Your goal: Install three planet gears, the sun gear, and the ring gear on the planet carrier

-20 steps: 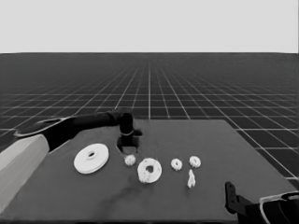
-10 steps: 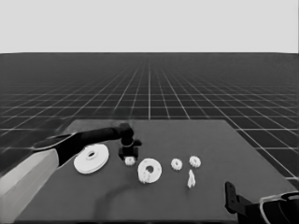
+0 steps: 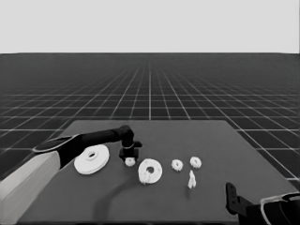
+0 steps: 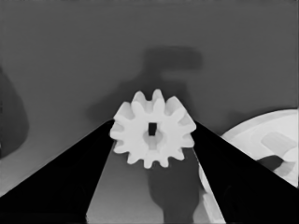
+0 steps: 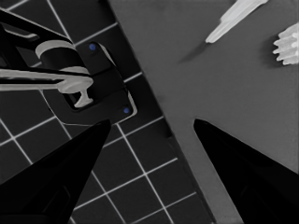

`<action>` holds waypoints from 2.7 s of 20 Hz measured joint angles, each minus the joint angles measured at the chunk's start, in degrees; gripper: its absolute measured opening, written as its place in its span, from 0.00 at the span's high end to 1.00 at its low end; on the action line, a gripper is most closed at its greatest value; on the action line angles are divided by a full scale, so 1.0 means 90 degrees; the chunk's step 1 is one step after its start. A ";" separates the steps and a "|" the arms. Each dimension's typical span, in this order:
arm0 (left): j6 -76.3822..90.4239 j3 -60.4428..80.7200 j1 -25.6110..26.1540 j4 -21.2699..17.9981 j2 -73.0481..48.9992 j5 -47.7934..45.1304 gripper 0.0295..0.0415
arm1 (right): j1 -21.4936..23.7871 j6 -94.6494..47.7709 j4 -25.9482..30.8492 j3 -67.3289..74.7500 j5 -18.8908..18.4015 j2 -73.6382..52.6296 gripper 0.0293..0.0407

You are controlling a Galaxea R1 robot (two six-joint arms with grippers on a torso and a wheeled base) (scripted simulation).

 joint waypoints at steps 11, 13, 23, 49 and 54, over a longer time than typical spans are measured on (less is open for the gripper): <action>-0.0493 0.0984 -0.1072 -0.0874 -0.0345 0.0641 0.86 | 0.0000 0.0000 0.0000 0.0000 0.0000 0.0000 0.19; -0.0497 0.0994 -0.1125 -0.0928 -0.0348 0.0664 0.86 | 0.0000 0.0000 0.0000 0.0000 0.0000 0.0000 0.19; -0.0951 -0.0069 -0.1141 -0.0920 0.1179 0.0739 0.86 | 0.0000 0.0000 0.0000 0.0000 0.0000 0.0000 0.19; -0.0916 -0.0179 -0.0952 -0.0734 0.1232 0.0667 0.25 | 0.0000 0.0000 0.0000 0.0000 0.0000 0.0000 0.19; -0.0949 -0.0118 -0.1131 -0.0906 0.1217 0.0733 0.25 | 0.0000 0.0000 0.0000 0.0000 0.0000 0.0000 0.19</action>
